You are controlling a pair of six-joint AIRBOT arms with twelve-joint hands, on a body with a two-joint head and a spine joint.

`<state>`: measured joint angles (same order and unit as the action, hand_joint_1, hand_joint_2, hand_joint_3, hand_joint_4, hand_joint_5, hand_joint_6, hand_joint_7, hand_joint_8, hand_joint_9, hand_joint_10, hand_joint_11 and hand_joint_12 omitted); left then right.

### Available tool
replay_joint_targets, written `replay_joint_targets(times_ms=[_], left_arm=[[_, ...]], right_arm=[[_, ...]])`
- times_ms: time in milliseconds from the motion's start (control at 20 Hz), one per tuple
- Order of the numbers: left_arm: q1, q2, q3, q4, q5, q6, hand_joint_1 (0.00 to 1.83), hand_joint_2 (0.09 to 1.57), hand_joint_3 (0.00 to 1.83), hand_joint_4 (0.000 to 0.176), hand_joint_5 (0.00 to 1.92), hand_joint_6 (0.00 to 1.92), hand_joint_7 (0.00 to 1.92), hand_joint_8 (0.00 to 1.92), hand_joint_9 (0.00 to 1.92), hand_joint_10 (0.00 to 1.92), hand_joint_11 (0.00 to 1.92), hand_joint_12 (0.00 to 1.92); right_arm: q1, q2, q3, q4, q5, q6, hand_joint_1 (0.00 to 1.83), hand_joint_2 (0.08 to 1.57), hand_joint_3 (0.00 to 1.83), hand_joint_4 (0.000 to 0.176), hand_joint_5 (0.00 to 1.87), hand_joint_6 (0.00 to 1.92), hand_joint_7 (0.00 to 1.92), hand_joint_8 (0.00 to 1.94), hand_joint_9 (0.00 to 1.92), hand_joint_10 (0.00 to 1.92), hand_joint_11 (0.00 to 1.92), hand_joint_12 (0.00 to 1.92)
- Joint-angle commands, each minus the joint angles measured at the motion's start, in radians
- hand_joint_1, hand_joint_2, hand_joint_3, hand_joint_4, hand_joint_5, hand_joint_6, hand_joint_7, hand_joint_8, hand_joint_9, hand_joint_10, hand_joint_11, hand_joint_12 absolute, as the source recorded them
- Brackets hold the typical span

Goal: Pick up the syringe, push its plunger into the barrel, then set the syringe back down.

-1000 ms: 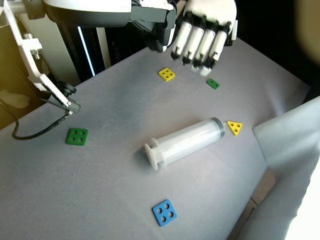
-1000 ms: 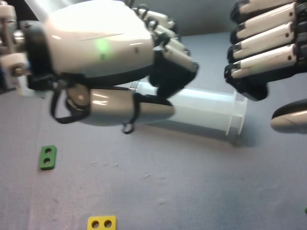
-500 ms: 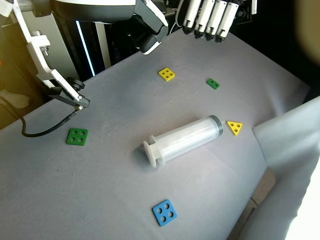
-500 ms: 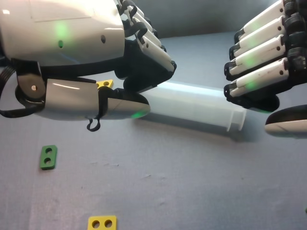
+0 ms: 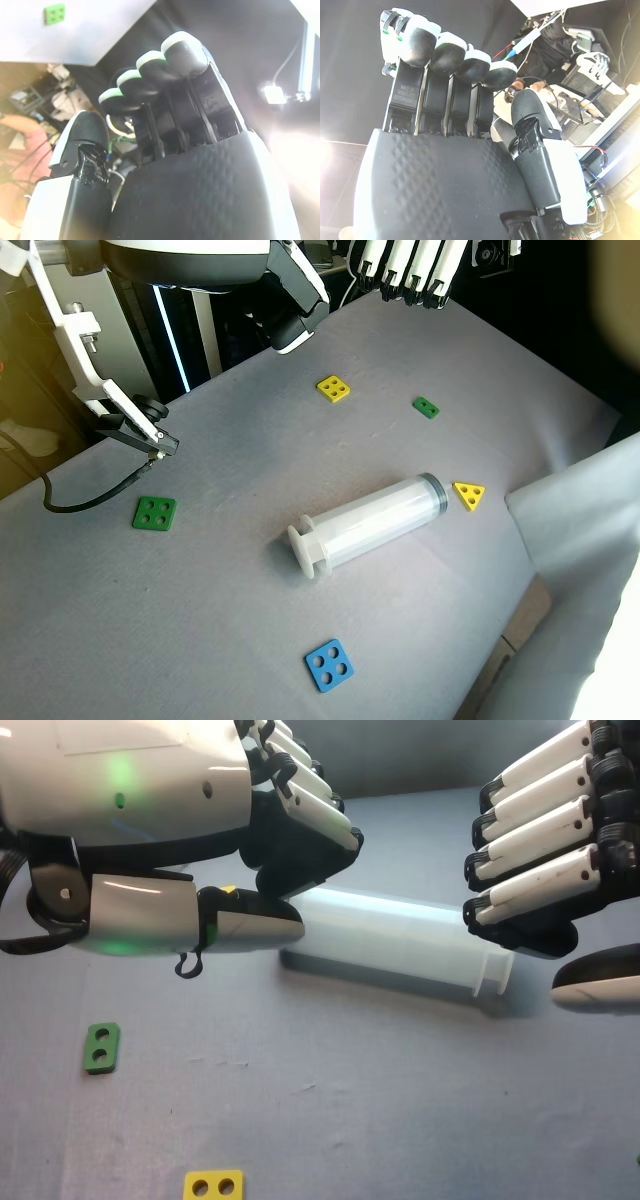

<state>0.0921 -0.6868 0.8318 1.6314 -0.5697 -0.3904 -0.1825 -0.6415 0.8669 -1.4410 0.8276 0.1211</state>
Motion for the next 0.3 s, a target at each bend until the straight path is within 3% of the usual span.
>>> replay_joint_targets(times_ms=[0,250], left_arm=[[-0.013,0.003,-0.007,-0.061,0.007,0.004,0.31,1.57,0.12,0.0,0.65,1.92,0.7,1.92,0.66,1.92,0.68,1.92],[-0.012,0.003,-0.013,-0.062,0.018,0.004,0.32,1.57,0.12,0.0,0.62,1.92,0.66,1.92,0.62,1.92,0.66,1.92]], right_arm=[[0.008,-0.001,-0.003,0.084,0.026,-0.006,0.3,1.57,0.05,0.0,0.6,1.92,0.64,1.94,0.63,1.92,0.67,1.92],[0.007,-0.001,-0.003,0.084,0.026,-0.014,0.28,1.57,0.08,0.0,0.59,1.92,0.61,1.94,0.6,1.92,0.64,1.92]])
